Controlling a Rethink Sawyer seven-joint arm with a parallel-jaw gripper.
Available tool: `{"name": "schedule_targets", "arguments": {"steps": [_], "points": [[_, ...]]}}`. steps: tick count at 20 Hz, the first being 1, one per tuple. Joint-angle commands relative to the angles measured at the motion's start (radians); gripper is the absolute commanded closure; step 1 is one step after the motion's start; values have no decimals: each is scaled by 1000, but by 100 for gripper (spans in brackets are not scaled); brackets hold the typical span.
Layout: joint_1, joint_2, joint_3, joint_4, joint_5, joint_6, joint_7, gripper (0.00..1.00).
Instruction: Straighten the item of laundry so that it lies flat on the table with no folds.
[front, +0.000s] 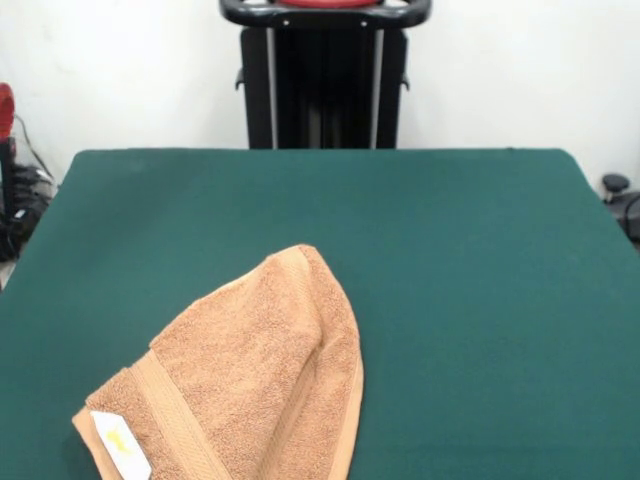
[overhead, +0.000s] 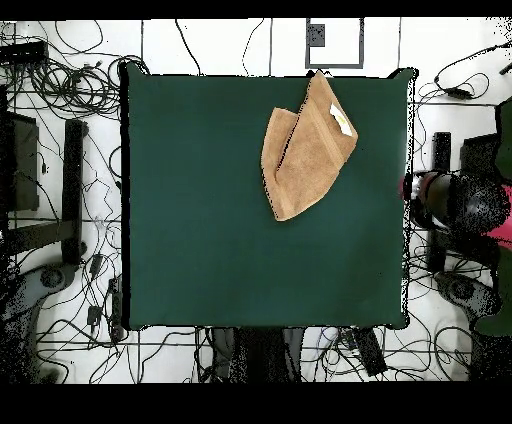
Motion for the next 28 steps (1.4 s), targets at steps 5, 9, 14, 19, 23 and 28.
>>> {"name": "schedule_targets", "arguments": {"steps": [5,9,14,19,23,28], "points": [[113,1,-50,144,79,-74,230,0],[135,2,-73,145,110,-81,242,0],[167,10,-102,138,148,-91,264,0],[208,26,-136,122,185,-106,292,0],[231,41,-157,108,209,-116,300,0],[264,56,-189,86,248,-121,307,0]]}}
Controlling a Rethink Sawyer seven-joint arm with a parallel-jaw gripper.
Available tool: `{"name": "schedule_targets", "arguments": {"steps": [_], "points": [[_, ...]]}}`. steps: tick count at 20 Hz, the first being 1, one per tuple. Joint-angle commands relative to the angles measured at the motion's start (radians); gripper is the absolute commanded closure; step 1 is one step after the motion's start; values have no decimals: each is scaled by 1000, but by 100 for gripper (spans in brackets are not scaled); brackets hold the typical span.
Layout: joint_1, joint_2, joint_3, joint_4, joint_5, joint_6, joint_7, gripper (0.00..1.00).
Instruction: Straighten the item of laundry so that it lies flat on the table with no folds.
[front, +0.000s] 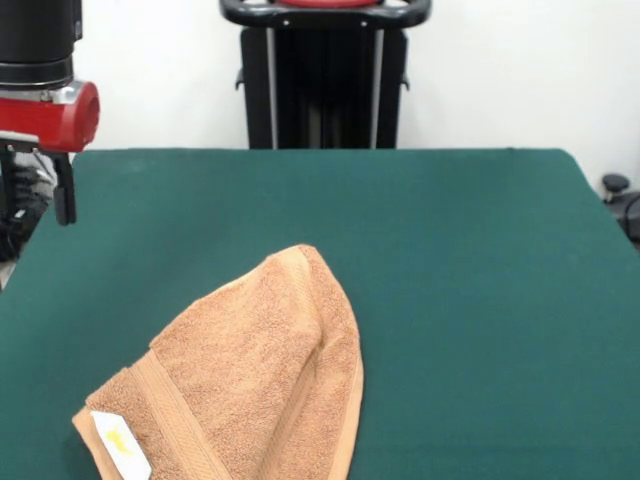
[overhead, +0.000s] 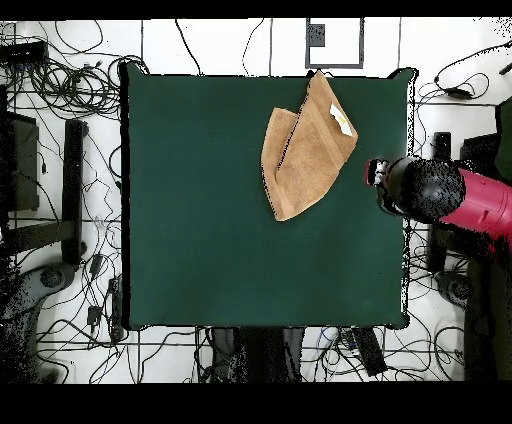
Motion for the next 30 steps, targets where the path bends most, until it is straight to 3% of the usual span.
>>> {"name": "schedule_targets", "arguments": {"steps": [1,23,30], "points": [[78,71,-28,62,65,-47,286,0],[159,224,-123,-121,166,-22,244,0],[190,218,-155,-178,199,76,242,0]]}}
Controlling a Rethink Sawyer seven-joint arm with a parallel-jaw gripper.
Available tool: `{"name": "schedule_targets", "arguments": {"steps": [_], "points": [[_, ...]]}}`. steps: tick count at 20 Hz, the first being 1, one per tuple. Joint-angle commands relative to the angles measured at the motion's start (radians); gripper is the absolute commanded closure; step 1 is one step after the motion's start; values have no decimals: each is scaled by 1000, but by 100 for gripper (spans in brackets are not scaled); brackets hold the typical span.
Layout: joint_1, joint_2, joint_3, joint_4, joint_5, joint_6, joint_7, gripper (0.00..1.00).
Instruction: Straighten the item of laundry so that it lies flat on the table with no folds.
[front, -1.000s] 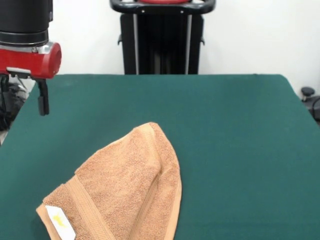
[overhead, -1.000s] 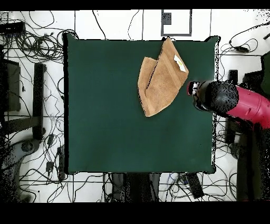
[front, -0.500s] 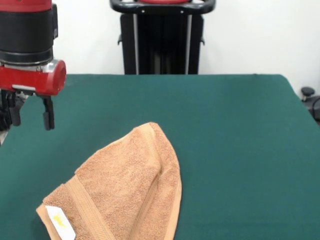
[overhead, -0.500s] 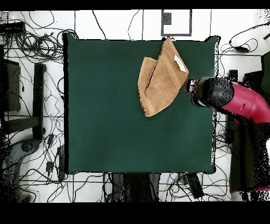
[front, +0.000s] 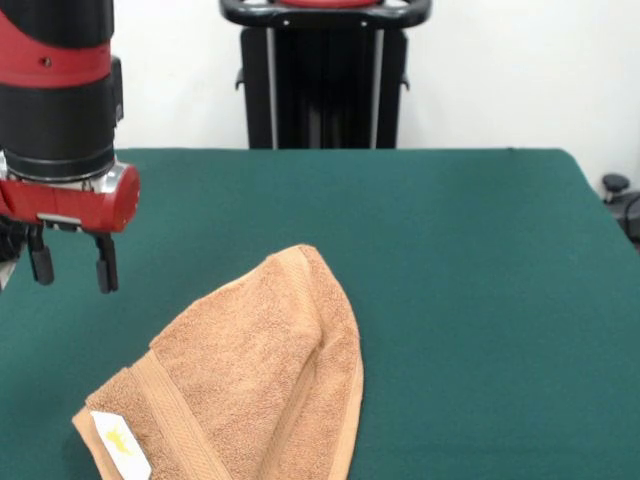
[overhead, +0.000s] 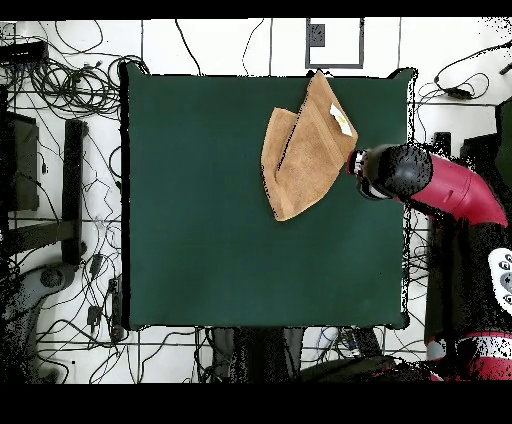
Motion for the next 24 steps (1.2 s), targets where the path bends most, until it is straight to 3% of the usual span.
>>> {"name": "schedule_targets", "arguments": {"steps": [1,17,24], "points": [[74,44,-16,-63,54,99,243,0],[129,72,-80,-216,115,252,232,0],[141,151,-86,-338,119,263,219,0]]}}
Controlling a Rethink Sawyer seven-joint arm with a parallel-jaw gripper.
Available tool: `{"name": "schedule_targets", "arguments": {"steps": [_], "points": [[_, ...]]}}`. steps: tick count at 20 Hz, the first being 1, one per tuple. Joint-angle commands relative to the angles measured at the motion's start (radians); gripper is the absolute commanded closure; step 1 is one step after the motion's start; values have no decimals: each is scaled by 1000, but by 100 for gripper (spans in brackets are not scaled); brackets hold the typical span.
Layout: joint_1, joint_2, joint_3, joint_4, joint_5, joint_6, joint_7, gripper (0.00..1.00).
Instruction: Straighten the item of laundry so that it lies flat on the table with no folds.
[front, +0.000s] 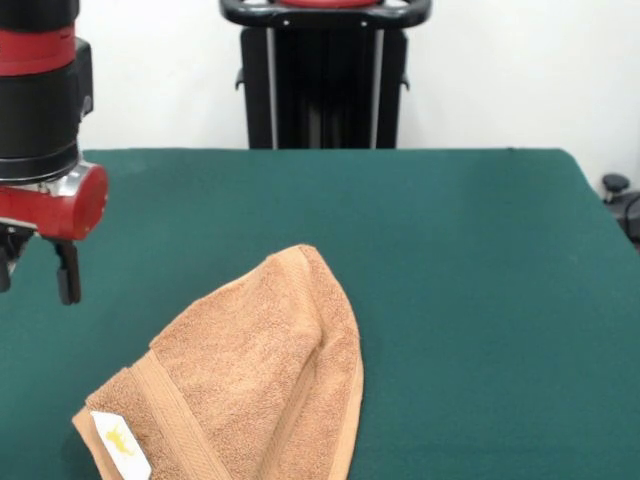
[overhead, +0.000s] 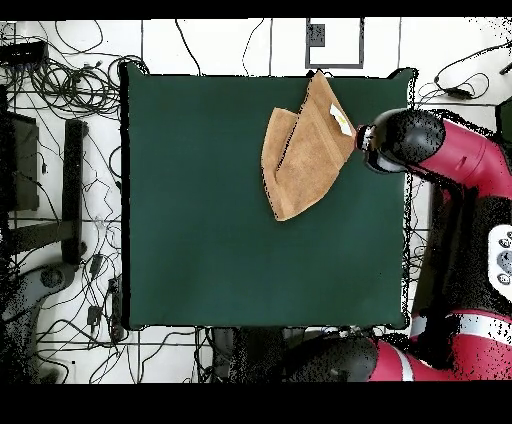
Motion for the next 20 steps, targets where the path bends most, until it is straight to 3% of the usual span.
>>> {"name": "schedule_targets", "arguments": {"steps": [1,20], "points": [[58,94,14,-120,31,104,225,0],[83,124,-16,-79,64,-24,270,0]]}}
